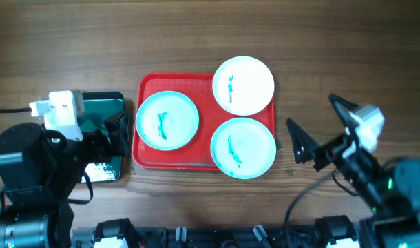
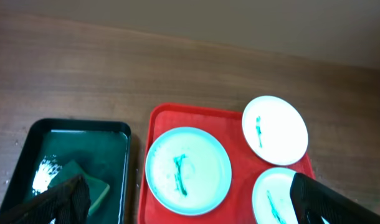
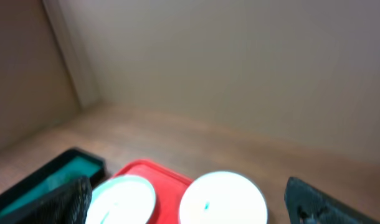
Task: Clean dirty plates on tray and stack at the side
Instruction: 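Grasp the rim of the left-front plate with the right gripper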
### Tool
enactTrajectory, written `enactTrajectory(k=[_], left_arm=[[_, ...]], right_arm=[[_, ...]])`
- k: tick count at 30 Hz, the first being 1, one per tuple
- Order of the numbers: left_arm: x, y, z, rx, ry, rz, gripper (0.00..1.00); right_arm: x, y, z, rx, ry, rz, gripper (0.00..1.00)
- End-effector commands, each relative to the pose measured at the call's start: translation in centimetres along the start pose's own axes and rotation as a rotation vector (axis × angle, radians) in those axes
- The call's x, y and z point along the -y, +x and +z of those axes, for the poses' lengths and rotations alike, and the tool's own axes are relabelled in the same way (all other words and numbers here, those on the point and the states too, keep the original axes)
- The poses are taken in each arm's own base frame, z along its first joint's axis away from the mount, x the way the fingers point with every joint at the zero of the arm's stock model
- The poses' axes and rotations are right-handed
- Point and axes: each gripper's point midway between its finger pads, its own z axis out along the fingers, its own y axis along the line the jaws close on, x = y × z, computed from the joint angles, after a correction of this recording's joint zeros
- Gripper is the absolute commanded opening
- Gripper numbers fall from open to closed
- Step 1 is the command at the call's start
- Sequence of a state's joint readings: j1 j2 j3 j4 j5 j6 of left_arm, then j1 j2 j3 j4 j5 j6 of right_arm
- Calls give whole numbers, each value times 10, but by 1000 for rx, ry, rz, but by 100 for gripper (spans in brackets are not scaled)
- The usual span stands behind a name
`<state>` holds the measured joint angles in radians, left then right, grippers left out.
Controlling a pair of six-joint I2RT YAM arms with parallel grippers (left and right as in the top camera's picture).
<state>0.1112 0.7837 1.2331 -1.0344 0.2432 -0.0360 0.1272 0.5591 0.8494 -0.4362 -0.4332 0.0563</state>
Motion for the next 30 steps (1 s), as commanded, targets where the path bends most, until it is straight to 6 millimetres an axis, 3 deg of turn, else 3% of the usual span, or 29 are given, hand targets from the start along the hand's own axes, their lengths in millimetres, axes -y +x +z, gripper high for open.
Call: enactTrajectory(k=[1, 5, 8, 12, 15, 22, 26, 30], left_arm=[[5, 6, -3, -39, 21, -14, 100], [5, 19, -4, -91, 23, -27, 100], [5, 20, -4, -93, 22, -27, 100], [6, 4, -3, -32, 29, -12, 100], [2, -2, 6, -30, 16, -66, 100], [-81, 22, 72, -193, -429, -458, 100], [-91, 42, 100, -308, -483, -514, 96], [-94, 51, 105, -346, -503, -535, 94]], right_arm=[[-2, 2, 22, -204, -60, 96, 100], [16, 31, 55, -406, -40, 199, 100], [25, 66, 82, -540, -32, 386, 100], [17, 101, 117, -649, -134, 467, 99], [11, 121, 136, -710, -108, 525, 98], [-17, 144, 189, -820, 55, 515, 85], [-35, 169, 213, -902, 100, 453, 77], [-44, 202, 234, -980, 124, 364, 69]])
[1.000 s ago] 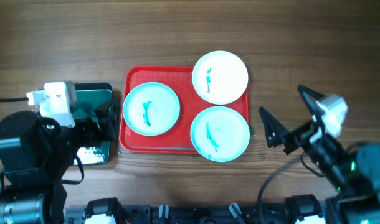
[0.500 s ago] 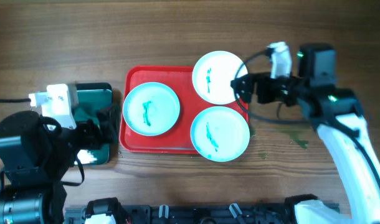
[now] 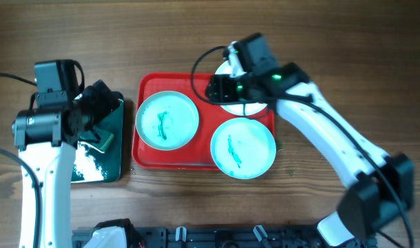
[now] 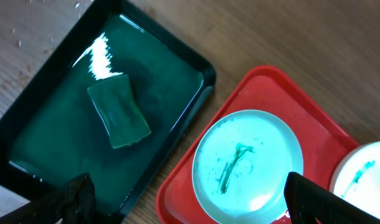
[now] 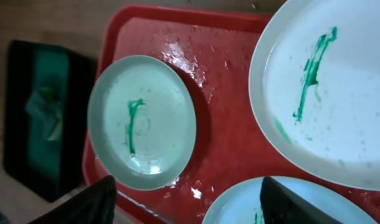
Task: Clean dirty plates on tray and stack at the side
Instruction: 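Grasp the rim of the left-front plate with the right gripper, then grasp the green sponge in the basin with the left gripper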
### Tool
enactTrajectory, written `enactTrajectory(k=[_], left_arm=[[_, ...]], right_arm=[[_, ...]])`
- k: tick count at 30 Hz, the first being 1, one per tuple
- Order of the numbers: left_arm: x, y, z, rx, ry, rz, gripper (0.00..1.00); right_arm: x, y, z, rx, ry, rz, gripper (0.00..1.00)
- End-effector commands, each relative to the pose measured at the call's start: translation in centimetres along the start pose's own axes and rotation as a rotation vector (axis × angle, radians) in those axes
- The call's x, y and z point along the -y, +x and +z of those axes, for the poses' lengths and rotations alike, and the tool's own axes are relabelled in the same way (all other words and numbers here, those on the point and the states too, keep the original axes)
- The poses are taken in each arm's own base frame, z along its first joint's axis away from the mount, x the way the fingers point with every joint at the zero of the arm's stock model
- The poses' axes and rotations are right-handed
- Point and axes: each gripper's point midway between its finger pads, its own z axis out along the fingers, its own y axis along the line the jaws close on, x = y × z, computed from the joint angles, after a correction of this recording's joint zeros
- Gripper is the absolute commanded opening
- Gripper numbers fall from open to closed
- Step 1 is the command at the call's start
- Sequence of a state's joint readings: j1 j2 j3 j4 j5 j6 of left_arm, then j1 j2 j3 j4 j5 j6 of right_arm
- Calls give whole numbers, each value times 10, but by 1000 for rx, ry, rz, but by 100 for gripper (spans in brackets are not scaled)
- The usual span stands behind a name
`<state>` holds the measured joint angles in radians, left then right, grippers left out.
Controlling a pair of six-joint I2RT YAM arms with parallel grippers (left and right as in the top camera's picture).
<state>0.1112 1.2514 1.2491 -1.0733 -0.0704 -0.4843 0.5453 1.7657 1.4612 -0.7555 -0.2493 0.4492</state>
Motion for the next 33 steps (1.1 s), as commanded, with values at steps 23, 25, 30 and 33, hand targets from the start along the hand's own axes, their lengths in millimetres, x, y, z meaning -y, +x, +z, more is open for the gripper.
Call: enactTrajectory(k=[23, 25, 30, 33], left_arm=[[-78, -7, 10, -75, -175, -336, 92], [-79, -6, 16, -95, -185, -335, 92], [-81, -3, 30, -141, -210, -335, 90], [-82, 0, 37, -166, -224, -335, 80]], right_arm=[[3, 27, 145, -62, 228, -290, 45], [6, 30, 150, -70, 234, -293, 41], [5, 36, 153, -89, 215, -289, 19], [8, 41, 162, -107, 214, -280, 9]])
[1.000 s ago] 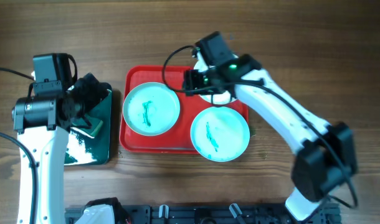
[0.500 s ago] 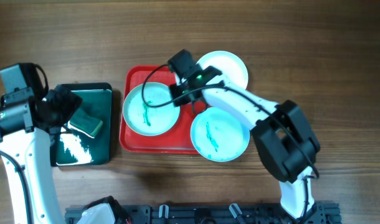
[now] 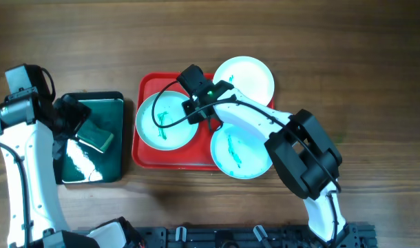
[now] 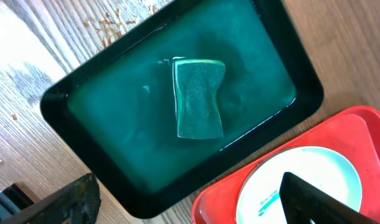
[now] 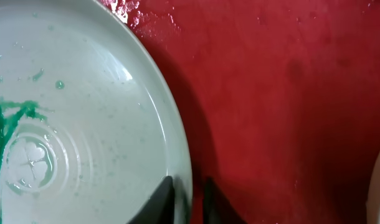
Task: Clean dirty plates on tray and stack at the side
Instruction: 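Grasp the green sponge in the basin with the left gripper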
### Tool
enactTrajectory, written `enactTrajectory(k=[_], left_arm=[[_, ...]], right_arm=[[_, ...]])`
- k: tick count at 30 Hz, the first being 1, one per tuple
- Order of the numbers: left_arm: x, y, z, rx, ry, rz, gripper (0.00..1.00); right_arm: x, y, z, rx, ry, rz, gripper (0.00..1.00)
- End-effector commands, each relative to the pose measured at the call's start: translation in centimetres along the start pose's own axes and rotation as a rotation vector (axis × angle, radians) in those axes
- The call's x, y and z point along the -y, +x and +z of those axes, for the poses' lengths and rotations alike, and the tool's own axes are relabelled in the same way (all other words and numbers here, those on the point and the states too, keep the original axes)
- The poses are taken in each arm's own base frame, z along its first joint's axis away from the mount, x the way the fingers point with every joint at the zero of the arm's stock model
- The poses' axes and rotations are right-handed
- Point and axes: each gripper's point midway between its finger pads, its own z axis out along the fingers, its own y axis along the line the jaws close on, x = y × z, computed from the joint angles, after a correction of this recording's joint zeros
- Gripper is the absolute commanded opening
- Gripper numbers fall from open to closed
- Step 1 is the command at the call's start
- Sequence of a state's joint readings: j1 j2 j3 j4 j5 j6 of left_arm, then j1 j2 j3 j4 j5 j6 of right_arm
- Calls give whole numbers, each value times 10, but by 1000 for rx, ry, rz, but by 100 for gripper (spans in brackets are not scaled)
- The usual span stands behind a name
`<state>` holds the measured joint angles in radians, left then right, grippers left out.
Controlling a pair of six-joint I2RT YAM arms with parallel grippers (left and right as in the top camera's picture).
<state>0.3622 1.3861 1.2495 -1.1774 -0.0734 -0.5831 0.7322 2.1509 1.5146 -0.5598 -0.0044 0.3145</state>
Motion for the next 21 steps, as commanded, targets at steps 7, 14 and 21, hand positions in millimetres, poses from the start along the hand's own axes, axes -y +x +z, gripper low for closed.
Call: enactTrajectory(k=[7, 14, 21], left_arm=[[0, 2, 24, -66, -45, -81, 74], [7, -2, 66, -67, -50, -73, 68], [22, 6, 113, -109, -73, -3, 46]], right_arm=[[1, 6, 23, -28, 2, 30, 4], [1, 7, 23, -30, 3, 27, 4], [1, 7, 23, -30, 3, 27, 4]])
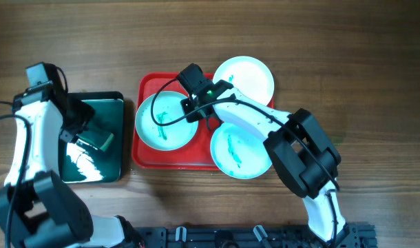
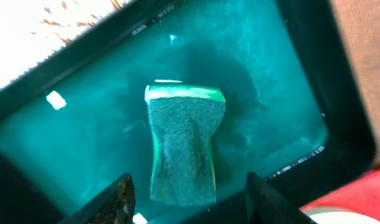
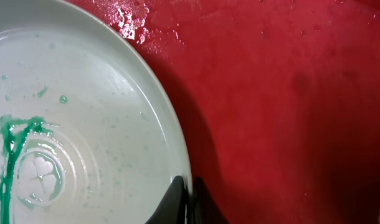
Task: Clean dirty plates on tray and stack at the side
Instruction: 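Grasp the green sponge in the basin with the left gripper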
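Three pale plates streaked with green lie on the red tray (image 1: pixel 144 157): a left plate (image 1: pixel 162 124), a far plate (image 1: pixel 244 77) and a near plate (image 1: pixel 243 150). My right gripper (image 3: pixel 187 200) is shut on the left plate's (image 3: pixel 84 124) right rim, low over the tray (image 3: pixel 289 93). A green sponge (image 2: pixel 182 149) lies in the black basin (image 2: pixel 339 118) of water. My left gripper (image 2: pixel 196 202) hangs open just above the sponge, one finger on each side of it. In the overhead view the left gripper (image 1: pixel 79 124) sits over the basin (image 1: pixel 93 172).
The basin stands left of the tray on the wooden table (image 1: pixel 334 55). The right arm and its cable stretch across the tray from the front right, above the near plate. Bare wood lies to the right of the tray and along the far side.
My left gripper has come down closer over the sponge, which now fills more of its view. My right gripper, then straddling the left plate's rim with a small gap, is now shut on it.
Both arms were drawn back at the table's front, grippers open. Then the left was over the basin and the right above the tray near the far plate. After that the right straddled the left plate's rim; now it pinches it, with the left low over the sponge.
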### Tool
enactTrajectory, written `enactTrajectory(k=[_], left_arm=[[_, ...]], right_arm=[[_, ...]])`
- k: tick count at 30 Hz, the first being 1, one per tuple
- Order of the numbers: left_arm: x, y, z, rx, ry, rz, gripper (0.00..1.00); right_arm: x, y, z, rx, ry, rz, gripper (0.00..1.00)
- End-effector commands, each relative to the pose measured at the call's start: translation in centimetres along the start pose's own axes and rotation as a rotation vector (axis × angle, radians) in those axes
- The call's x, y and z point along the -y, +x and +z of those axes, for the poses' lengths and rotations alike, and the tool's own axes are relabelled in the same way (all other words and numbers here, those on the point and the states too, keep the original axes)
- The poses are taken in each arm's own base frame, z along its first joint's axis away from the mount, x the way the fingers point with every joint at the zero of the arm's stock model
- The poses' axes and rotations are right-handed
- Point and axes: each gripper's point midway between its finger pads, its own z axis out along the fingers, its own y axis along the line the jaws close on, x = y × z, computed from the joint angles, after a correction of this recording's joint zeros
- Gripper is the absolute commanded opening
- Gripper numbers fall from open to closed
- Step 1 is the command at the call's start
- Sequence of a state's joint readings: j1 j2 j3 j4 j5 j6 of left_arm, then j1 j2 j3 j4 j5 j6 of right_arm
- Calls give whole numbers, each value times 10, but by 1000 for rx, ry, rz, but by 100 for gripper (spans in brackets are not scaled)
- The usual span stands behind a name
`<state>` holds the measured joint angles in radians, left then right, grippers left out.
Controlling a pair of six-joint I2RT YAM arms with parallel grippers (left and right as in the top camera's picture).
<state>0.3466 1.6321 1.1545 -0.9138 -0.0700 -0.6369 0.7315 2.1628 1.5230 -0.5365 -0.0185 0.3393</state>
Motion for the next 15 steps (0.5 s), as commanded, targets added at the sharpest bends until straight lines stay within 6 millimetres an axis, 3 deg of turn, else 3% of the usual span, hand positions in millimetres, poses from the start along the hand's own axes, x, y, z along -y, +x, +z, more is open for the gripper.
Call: enactTrajectory(k=[1, 7, 13, 15], left_arm=[[3, 13, 27, -53, -39, 35, 44], [-8, 29, 54, -142, -122, 44, 41], [-7, 19, 68, -102, -142, 47, 36], [-2, 14, 70, -82, -124, 45, 18]], right_arm=[[6, 12, 20, -44, 23, 1, 4], [6, 12, 20, -43, 27, 1, 4], [7, 13, 20, -46, 28, 1, 4], [7, 13, 20, -46, 28, 1, 4]])
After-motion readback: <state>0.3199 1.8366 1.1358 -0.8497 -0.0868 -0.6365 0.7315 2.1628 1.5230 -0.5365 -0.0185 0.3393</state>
